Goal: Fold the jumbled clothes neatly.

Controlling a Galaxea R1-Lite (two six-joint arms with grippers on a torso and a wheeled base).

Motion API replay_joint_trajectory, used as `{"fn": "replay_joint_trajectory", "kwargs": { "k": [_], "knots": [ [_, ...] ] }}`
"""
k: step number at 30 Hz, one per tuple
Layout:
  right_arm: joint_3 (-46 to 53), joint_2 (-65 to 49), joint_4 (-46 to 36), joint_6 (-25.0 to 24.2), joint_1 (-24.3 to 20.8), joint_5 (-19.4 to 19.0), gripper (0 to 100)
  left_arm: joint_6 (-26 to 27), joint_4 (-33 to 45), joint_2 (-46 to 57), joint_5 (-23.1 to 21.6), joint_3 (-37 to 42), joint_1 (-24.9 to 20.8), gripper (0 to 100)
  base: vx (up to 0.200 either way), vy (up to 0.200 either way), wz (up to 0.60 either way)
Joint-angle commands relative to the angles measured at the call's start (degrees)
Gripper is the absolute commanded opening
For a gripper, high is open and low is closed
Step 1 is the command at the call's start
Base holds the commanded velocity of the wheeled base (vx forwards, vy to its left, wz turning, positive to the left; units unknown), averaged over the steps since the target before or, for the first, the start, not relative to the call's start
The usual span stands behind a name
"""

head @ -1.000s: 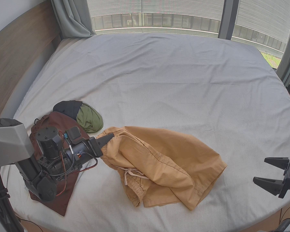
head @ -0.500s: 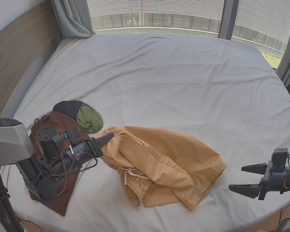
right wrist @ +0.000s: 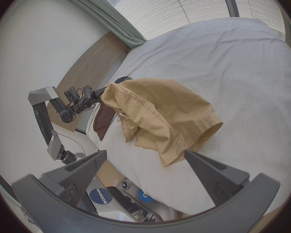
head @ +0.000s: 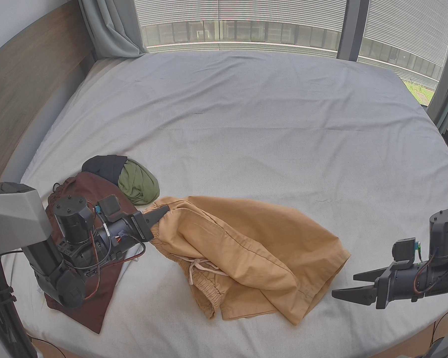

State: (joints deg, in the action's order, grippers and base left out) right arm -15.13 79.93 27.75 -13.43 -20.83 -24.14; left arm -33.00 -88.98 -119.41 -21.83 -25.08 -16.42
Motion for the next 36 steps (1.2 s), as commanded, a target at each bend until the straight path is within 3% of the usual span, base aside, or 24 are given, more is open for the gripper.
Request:
{"fn": "replay_joint_trajectory", "kwargs": {
  "k": [1,10,25,36],
  "knots": [
    [1.5,7.8,4.5,-1.2,-0.2,-0.1,100,0.0,-0.1,-0.5,-0.8,0.1,2.0,0,0.000,0.000,0.00],
    [4.2,16.5,13.9,-3.2,-0.8,0.0,100,3.0,-0.1,-1.8,-1.8,0.5,2.6,0,0.000,0.000,0.00],
    [4.6,24.2,18.7,-3.6,-1.1,0.1,100,3.0,-0.1,-1.6,-1.7,0.3,2.5,0,0.000,0.000,0.00],
    [6.3,33.0,29.6,-6.3,-1.2,0.3,100,3.0,-0.1,-1.5,-1.7,0.1,2.5,0,0.000,0.000,0.00]
  ]
}}
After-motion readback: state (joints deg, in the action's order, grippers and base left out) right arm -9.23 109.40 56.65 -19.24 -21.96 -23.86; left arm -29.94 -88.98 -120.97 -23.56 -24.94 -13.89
